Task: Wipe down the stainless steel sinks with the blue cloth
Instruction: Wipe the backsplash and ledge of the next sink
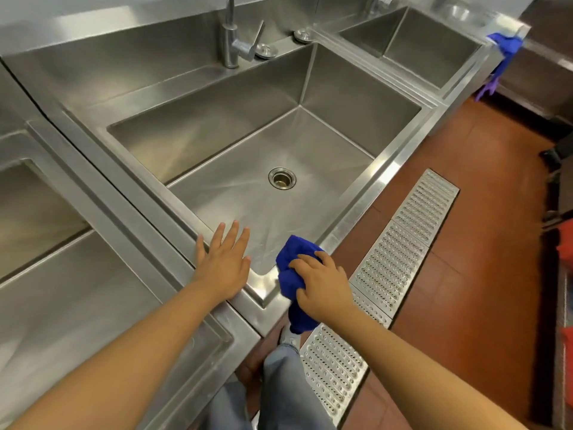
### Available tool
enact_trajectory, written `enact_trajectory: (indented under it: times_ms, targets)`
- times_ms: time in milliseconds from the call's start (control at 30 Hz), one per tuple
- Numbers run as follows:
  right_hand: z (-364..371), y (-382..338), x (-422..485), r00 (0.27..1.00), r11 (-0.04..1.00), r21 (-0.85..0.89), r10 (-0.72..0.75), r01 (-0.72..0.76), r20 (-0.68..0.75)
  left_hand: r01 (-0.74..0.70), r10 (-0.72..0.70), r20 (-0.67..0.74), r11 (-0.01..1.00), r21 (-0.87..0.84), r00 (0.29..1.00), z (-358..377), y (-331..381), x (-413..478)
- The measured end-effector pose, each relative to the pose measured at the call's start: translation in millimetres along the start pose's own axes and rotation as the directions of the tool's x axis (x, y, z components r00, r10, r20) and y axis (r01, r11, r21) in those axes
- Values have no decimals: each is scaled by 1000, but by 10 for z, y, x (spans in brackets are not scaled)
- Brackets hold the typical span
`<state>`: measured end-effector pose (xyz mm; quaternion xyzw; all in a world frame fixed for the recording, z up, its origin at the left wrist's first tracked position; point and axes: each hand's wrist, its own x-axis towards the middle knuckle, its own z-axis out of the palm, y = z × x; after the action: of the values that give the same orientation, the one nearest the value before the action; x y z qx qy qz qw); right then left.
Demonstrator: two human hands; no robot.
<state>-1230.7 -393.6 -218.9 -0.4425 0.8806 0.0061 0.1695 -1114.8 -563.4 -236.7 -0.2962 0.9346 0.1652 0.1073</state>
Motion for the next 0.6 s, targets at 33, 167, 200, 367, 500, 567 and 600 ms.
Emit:
enact_trajectory:
  times_ms: [33,167,200,367,500,567,600]
  targets:
    - [-36,95,77,1000,1000,-16,3,-3,-14,0,0,3,1000,-5,1000,-10,26,24]
    - [-258,544,498,993,993,2,115,-115,-23,32,-32,19,999,-13,999,-69,82,77]
    - [-318,641,597,990,990,16,141,-141,-16,39,-38,19,999,-10,999,-81,92,87]
    - [-410,738,701,989,989,17,149,-149,-1,53,-53,-2,999,7,999,-172,173,254]
    - [-238,489,458,1000,1000,-24,-11,11,9,77,-77,4,997,11,997,-172,295,439]
    - [-195,502,415,997,996,-24,-80,80,-2,76,-76,2,997,7,997,-155,381,530]
    - [-210,577,447,995,994,-31,-103,103,-5,69,-69,3,998,-1,998,-149,427,562]
